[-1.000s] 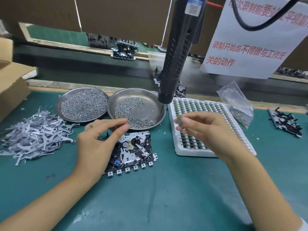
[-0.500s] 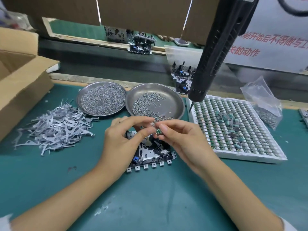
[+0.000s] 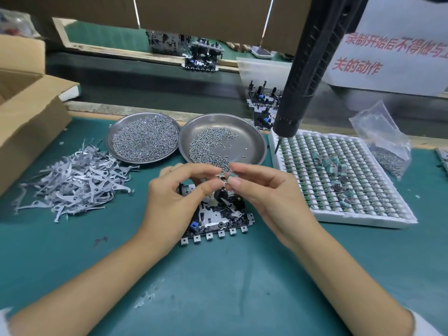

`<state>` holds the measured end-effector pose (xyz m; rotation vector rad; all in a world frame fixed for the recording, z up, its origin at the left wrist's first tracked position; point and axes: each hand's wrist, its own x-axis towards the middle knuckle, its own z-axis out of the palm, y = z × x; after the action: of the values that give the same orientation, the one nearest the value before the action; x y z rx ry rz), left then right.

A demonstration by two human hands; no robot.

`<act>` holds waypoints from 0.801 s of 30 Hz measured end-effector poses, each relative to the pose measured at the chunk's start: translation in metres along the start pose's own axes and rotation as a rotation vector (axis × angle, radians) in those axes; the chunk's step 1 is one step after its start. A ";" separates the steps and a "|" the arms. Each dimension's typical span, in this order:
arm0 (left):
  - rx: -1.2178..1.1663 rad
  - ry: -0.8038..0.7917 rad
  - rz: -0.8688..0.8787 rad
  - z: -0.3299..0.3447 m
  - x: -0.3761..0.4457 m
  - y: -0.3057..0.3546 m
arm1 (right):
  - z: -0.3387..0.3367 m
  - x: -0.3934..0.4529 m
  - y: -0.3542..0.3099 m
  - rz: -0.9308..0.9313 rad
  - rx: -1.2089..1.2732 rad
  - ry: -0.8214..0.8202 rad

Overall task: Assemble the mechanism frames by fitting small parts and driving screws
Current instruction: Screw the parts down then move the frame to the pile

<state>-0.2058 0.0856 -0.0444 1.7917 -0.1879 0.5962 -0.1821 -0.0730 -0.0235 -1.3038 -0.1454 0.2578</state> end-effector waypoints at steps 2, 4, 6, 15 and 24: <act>0.010 -0.005 0.004 0.000 0.000 0.000 | 0.000 0.000 0.000 -0.002 0.021 -0.010; 0.013 -0.011 0.007 0.000 0.000 0.000 | 0.002 0.000 0.001 -0.004 0.024 -0.013; 0.013 -0.018 0.011 -0.001 0.000 0.000 | 0.002 -0.001 0.002 -0.008 0.014 -0.009; 0.000 -0.021 0.007 0.000 0.000 -0.002 | 0.000 -0.002 0.004 -0.069 -0.091 0.035; -0.004 -0.024 0.024 0.000 0.000 -0.002 | 0.001 -0.002 0.005 -0.105 -0.133 0.043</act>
<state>-0.2048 0.0859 -0.0465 1.7957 -0.2274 0.5914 -0.1852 -0.0719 -0.0280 -1.4278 -0.1966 0.1325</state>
